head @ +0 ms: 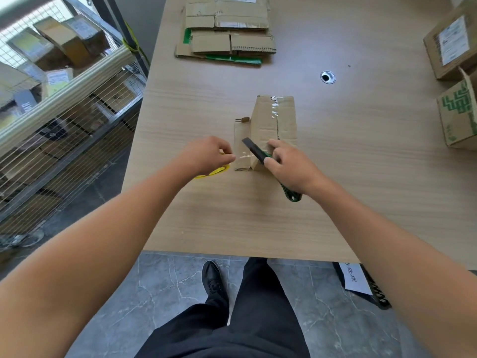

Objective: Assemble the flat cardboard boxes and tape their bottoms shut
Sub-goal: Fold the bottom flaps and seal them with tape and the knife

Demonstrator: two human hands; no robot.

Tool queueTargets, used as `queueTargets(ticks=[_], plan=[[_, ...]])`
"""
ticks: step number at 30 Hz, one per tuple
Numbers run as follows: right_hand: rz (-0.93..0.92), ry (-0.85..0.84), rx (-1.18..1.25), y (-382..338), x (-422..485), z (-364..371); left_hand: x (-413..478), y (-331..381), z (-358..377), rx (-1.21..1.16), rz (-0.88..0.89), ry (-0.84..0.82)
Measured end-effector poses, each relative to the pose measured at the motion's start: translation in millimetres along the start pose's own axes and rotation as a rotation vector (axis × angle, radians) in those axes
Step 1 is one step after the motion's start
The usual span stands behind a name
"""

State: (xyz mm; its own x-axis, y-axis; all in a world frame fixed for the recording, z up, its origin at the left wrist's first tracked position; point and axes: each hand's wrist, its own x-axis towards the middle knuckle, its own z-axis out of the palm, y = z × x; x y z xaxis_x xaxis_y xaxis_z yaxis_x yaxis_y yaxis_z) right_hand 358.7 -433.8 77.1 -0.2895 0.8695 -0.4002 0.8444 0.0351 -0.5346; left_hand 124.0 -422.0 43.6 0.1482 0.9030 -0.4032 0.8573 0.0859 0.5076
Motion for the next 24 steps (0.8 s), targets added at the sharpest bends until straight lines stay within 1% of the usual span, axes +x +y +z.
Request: queueTargets(ticks=[2,4,8,10,12,14,16,19,21,24], plan=[[0.018,-0.157,-0.029,-2,4,-8,-1,6,1,0.037,-0.024,0.073],[0.015,-0.218,-0.082,-3,7,-9,-2,9,1,0.055,-0.033,0.118],[0.007,-0.228,-0.193,-10,8,-1,-10,17,3,0.129,0.005,0.172],[0.014,-0.229,-0.243,-11,11,9,-17,26,7,0.164,0.077,0.222],[0.027,-0.221,-0.305,-11,11,22,-23,34,8,0.167,0.171,0.319],[-0.010,-0.194,-0.315,-7,8,31,-24,30,0,0.160,0.211,0.435],[-0.079,-0.134,-0.192,1,5,27,-18,17,-11,0.165,0.169,0.475],[-0.208,0.023,0.031,27,-3,23,-1,-1,-25,0.189,0.126,0.420],[-0.247,0.135,0.213,40,-9,28,11,0,-29,0.199,0.181,0.373],[-0.152,0.319,0.491,46,-8,40,24,14,-23,0.241,0.350,0.272]])
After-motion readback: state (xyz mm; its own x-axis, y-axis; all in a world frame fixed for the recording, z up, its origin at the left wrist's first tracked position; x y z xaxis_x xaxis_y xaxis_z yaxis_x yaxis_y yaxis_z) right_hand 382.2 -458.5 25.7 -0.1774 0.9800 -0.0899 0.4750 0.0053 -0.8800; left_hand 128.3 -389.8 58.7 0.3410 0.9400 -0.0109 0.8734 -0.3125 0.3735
